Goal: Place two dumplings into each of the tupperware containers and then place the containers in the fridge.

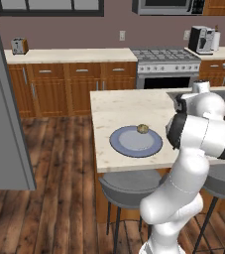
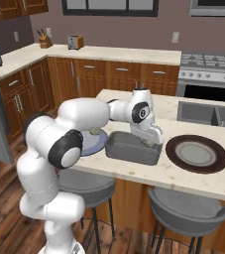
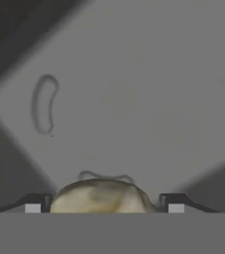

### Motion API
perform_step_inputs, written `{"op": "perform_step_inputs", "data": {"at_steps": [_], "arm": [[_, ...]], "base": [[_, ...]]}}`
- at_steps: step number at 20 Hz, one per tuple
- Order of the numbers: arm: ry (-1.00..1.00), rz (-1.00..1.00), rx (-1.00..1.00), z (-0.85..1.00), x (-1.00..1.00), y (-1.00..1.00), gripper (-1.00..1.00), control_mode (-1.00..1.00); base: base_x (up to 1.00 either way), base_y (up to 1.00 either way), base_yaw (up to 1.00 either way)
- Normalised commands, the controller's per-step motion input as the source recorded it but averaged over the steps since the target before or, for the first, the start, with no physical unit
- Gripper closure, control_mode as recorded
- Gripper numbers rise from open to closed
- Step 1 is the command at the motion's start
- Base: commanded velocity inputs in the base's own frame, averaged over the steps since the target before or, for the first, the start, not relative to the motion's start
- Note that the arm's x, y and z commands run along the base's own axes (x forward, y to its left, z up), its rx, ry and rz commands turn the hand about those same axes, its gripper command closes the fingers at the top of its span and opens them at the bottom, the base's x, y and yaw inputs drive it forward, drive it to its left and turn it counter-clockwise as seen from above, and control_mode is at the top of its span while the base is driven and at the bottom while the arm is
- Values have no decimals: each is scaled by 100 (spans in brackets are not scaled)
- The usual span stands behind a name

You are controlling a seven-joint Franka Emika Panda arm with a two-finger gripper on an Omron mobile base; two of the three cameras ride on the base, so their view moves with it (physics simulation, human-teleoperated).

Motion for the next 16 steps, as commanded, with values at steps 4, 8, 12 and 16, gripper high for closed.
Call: {"op": "perform_step_inputs", "data": {"at_steps": [4,8,12,16], "arm": [[0,-2,-2,-1,-41,11,-100,-100],[0,-7,-5,0,-30,34,-100,-100],[-26,-4,-5,33,-74,38,-100,-100],[-47,20,-4,59,-86,65,-100,-100]], "base": [[0,0,0],[0,0,0],[0,0,0],[0,0,0]]}}
